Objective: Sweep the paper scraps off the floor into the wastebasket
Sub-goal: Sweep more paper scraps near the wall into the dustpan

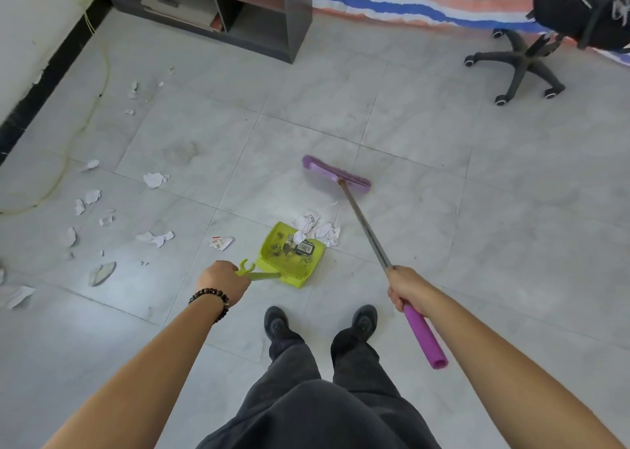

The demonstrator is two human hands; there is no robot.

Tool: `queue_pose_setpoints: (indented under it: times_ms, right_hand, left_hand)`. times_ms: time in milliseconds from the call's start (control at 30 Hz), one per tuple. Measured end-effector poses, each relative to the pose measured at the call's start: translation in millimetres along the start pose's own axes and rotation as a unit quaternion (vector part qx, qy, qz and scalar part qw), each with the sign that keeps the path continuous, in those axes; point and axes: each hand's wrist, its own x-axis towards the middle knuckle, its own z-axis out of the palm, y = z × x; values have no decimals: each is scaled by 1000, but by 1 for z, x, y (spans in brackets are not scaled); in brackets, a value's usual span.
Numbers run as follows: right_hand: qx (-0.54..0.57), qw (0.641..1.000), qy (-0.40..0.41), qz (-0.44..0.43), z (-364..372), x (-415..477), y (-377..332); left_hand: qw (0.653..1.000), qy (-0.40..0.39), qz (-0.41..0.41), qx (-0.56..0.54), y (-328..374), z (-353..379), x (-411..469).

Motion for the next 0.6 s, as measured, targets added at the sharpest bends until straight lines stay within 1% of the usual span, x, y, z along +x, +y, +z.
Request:
queue_pose_setpoints:
  times_ms: [67, 133, 200, 267, 333, 367, 400, 500, 600]
  right_hand:
    - [16, 1000, -22, 15, 13, 5, -20]
    - [61, 996, -43, 47, 26, 9, -34]
    - [68, 996, -35, 56, 40, 15, -41]
    - [11, 999, -1, 42, 52, 16, -41]
    - [-90, 995, 24, 21, 64, 6, -36]
    - [-121, 992, 22, 15, 70, -1, -32]
    - [-128, 992, 10, 15, 75, -9, -29]
    - [-67, 995, -51, 45, 86, -29, -21]
    - [73, 981, -141, 115, 79, -60, -18]
  left_hand:
    - [1000, 13, 10, 15, 2, 0, -1]
    - [999, 30, 28, 30, 1, 0, -3]
    - [997, 54, 40, 37, -4, 2, -2]
    - [995, 69, 52, 43, -8, 5, -2]
    - [995, 67, 60, 41, -11, 6, -3]
    - [995, 64, 64, 40, -12, 7, -4]
    - [995, 61, 66, 39, -12, 7, -3]
    - [995, 58, 71, 36, -7, 5, 0]
    - [994, 55, 78, 46, 0, 1, 4]
